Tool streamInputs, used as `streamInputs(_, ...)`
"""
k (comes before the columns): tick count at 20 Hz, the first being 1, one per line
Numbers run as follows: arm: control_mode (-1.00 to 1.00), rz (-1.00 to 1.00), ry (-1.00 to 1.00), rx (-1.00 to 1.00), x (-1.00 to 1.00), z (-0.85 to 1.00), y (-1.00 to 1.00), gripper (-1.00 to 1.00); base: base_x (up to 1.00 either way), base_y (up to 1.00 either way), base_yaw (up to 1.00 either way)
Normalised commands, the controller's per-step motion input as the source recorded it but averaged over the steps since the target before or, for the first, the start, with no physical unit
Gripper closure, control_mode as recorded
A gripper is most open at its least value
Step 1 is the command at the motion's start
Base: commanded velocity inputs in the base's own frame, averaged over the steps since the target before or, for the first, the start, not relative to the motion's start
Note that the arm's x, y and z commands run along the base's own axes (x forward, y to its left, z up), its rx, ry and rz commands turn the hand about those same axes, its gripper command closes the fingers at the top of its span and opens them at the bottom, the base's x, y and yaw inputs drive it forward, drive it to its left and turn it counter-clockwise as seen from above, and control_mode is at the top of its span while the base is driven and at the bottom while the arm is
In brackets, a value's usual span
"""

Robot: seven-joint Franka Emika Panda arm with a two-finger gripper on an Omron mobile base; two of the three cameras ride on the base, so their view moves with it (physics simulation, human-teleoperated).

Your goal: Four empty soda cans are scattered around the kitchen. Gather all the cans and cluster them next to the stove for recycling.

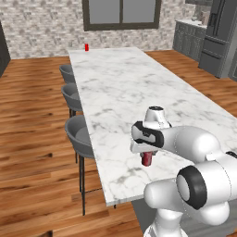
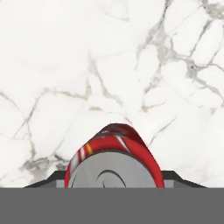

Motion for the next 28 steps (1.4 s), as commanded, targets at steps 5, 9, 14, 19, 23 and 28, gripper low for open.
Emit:
streamInputs(5, -1.0, 0.0, 0.0, 0.0, 0.0, 0.0, 0.0, 1.0, 0.0, 0.0, 0.0)
streamInputs(9, -1.0, 0.0, 0.0, 0.0, 0.0, 0.09, 0.0, 1.0, 0.0, 0.0, 0.0)
streamInputs(14, -1.0, 0.0, 0.0, 0.0, -0.06, 0.33, 0.0, 1.0, 0.0, 0.0, 0.0)
streamInputs(19, -1.0, 0.0, 0.0, 0.0, -0.15, 0.26, 0.0, 1.0, 0.0, 0.0, 0.0)
streamInputs(23, -1.0, 0.0, 0.0, 0.0, -0.24, 0.22, -0.02, 1.0, 0.0, 0.0, 0.0)
streamInputs(28, -1.0, 0.0, 0.0, 0.0, -0.2, 0.11, 0.0, 1.0, 0.0, 0.0, 0.0)
